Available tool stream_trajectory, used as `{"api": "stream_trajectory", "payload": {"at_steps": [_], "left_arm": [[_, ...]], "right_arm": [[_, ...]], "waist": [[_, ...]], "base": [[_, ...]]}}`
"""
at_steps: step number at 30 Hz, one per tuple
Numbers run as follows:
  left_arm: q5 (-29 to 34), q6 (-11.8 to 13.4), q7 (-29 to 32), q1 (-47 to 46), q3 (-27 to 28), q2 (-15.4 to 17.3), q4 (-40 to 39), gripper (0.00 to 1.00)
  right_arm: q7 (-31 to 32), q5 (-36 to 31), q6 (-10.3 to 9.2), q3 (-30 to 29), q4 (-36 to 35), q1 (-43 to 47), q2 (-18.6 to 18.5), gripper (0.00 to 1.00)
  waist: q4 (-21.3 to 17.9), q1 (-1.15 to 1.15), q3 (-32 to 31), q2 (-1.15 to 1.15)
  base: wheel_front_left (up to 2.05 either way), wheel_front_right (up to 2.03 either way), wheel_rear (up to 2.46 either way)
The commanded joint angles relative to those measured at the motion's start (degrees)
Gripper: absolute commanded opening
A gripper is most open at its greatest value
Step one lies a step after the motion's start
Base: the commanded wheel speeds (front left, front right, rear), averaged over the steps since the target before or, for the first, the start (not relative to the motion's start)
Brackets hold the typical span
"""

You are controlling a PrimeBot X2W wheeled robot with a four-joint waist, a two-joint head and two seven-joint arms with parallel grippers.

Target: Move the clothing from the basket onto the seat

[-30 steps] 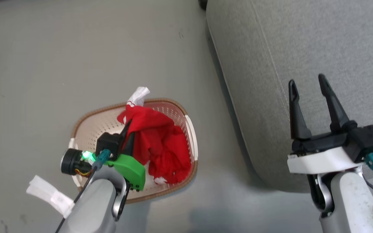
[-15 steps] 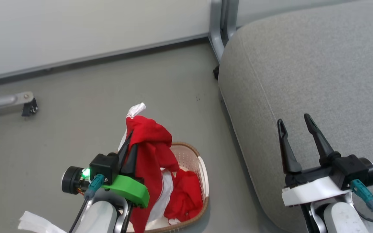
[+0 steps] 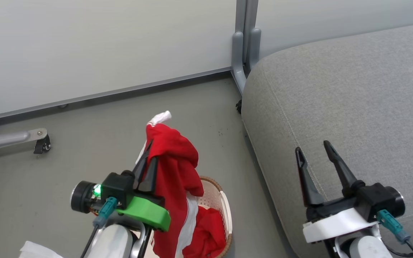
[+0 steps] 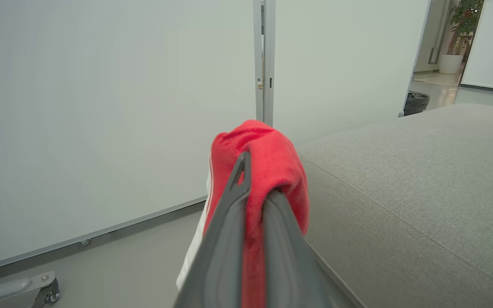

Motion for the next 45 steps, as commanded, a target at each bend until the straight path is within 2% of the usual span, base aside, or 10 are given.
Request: {"api": "stream_trajectory", "payload": {"at_steps": [1, 8, 13, 18, 27, 35, 37, 38, 45], "left_arm": [[-0.1, -0.4, 0.0, 0.3, -0.4, -0.2, -0.4, 0.00], [-1.0, -1.7, 0.3, -2.7, -4.1, -1.0, -1.5, 0.00], [-2.0, -1.7, 2.0, -4.8, -7.7, -1.3, -3.8, 0.00], [-4.2, -1.4, 4.0, -6.6, -11.9, -1.5, -6.5, 0.00], [-9.1, 0.8, 6.9, -9.2, -20.3, -1.5, -11.1, 0.00], [-12.0, 2.2, 8.2, -11.1, -24.0, -1.5, -13.0, 0.00], [-12.0, 2.4, 8.3, -11.4, -24.0, -1.5, -12.3, 0.00], [-12.2, 2.6, 8.3, -11.5, -24.0, -1.5, -12.0, 0.00], [-13.2, 3.3, 7.5, -11.7, -22.5, -0.9, -8.4, 0.00]], "right_arm": [[-0.2, 0.8, -0.02, 1.0, 0.0, 0.9, -0.3, 1.00], [-0.2, 6.5, -0.02, 9.9, 2.6, -0.5, -1.5, 1.00], [-0.2, 9.6, -0.02, 16.3, 5.7, -3.2, -2.5, 1.00], [-0.2, 11.0, -0.02, 19.9, 8.2, -5.8, -2.8, 1.00], [-0.2, 11.5, -0.02, 20.3, 11.6, -9.4, -2.7, 1.00], [-0.2, 12.2, -0.02, 21.4, 14.1, -10.7, -3.2, 1.00], [-0.2, 12.5, -0.02, 21.5, 13.8, -11.1, -3.3, 0.08], [-0.2, 12.7, -0.02, 21.7, 13.7, -11.0, -3.3, 0.00], [-0.2, 13.6, -0.02, 22.5, 13.0, -10.0, -4.4, 0.00]], "waist": [[-0.1, 0.01, -0.2, 0.00], [-0.2, 0.01, -0.7, 0.00], [-0.5, 0.01, -0.8, 0.00], [-0.6, 0.01, -0.9, 0.00], [-0.7, 0.01, -1.3, 0.00], [-0.6, 0.01, -1.4, 0.00], [-0.5, 0.01, -1.3, 0.00], [-0.5, 0.01, -1.2, 0.00], [-0.3, 0.01, -0.7, 0.00]], "base": [[0.00, 0.00, 0.00], [0.00, 0.00, 0.00], [0.00, 0.00, 0.00], [0.00, 0.00, 0.00], [0.00, 0.00, 0.00], [0.00, 0.00, 0.00], [0.00, 0.00, 0.00], [0.00, 0.00, 0.00], [0.00, 0.00, 0.00]]}}
